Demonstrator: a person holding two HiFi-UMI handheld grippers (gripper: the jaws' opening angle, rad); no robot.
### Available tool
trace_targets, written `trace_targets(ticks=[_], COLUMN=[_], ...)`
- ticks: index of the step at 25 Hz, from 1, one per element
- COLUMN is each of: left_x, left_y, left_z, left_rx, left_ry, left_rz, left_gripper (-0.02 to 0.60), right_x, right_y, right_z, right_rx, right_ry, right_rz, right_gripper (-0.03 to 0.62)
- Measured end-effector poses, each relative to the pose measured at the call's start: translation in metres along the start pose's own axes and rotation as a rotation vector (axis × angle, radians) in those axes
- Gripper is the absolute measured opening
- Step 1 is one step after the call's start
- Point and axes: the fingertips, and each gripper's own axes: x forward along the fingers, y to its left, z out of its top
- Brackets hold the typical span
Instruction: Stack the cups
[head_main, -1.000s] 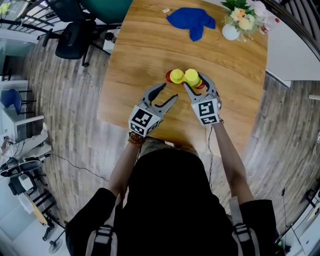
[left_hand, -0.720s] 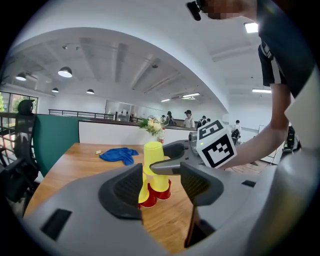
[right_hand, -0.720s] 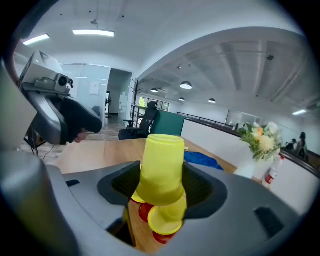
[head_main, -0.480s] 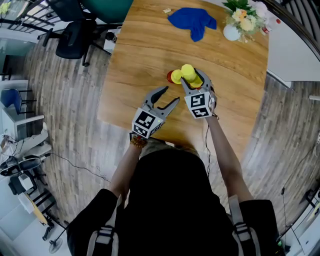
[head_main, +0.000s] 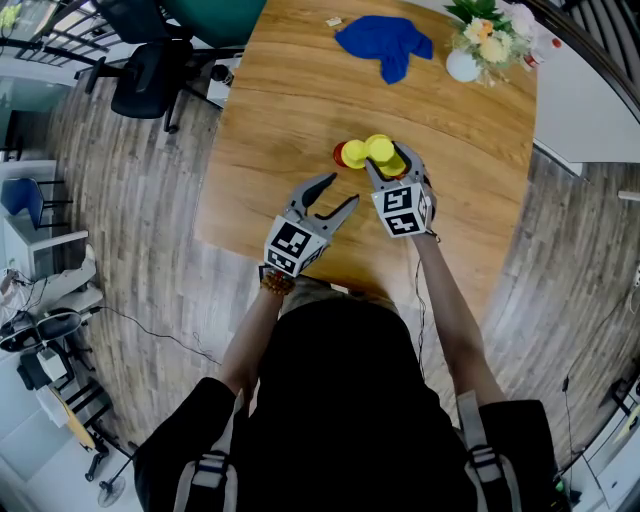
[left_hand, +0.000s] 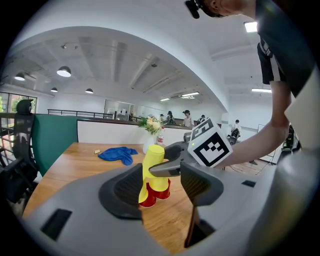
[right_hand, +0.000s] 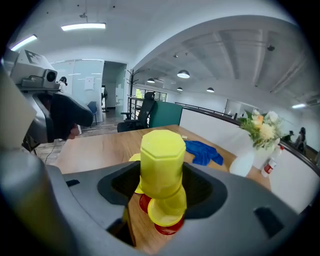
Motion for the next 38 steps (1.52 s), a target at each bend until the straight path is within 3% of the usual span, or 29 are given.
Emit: trace_targets(ticks=[10, 15, 20, 28, 34, 38], left_x=[0.003, 0.002, -0.002, -0.020, -0.070, -0.095], left_y=[-0.003, -0.001, -0.001, 0.023, 0.050, 0.050], left_z=[0.001, 0.000, 0.003, 0.044, 0.094, 0.124], left_rx=[0.002, 0.003, 0.006, 0.061, 0.114, 0.134], left_ry=[0.007, 0.010, -0.001, -0.068, -0.159, -0.249], left_rz=[-0.006, 0.005, 0.026, 0.106, 0.197, 0.207], left_gripper=[0.258, 0.258, 0.258, 0.258, 0.256, 0.228], right_x=[0.001, -0.003, -0.022, -0.066, -0.091, -0.118], right_y=[0.007, 0.005, -0.002, -0.034, -0.011, 0.014], right_z=[0.000, 0.004, 0.017, 0.070, 0.131, 0.165], right_rx=[0.004, 0.005, 0.045, 0.035, -0.020, -0.052], right_ry=[0.030, 0.010, -0.047, -0.194, -0.319, -0.409], right_rz=[0.028, 0.027, 0.021, -0.048, -0.064, -0.095], right_gripper=[0.279, 0.318, 0.318, 0.318, 0.304, 0.234])
